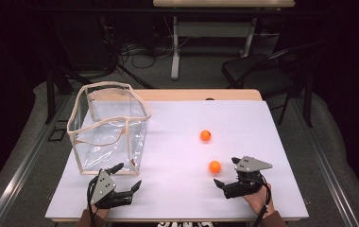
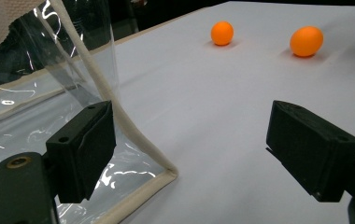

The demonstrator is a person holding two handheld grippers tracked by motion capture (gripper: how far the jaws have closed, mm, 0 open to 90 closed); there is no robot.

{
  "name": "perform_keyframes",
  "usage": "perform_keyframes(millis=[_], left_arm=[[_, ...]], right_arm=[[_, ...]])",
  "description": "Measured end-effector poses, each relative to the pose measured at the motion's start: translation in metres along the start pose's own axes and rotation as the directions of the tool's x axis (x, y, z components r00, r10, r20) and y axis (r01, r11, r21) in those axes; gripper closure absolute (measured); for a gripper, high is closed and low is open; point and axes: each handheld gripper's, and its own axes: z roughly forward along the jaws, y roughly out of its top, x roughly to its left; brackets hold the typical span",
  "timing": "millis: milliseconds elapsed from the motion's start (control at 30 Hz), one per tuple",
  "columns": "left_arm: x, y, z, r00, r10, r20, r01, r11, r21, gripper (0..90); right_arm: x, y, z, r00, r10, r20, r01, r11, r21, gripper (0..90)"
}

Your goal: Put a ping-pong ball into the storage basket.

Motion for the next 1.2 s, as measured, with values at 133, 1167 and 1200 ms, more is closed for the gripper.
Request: perform_keyframes(millis=[133,1167,1200], left_arm=[[-0.001,0.000,0.000,1.0000,-0.004,0.002,0.004,1.0000,0.002,15.8],[-0.002,0.000,0.000,1.0000,0.004,0.005,-0.004,1.0000,0.005,15.8],[-0.002,0.000,0.000,1.0000,0.003,0.005,-0.003,1.0000,0.004,15.8]], right_arm=[[-0.001,0.004,0.005,1.0000,0.008,-0.004,-0.008,1.000,0.008,0.0],[-0.008,0.013,0.044,0.9999,0.014,-0.007,-0.014,0.994,0.113,0.0],[-0.008,0.013,0.045,0.9997,0.019,-0.011,-0.018,0.993,0.119,0.0]])
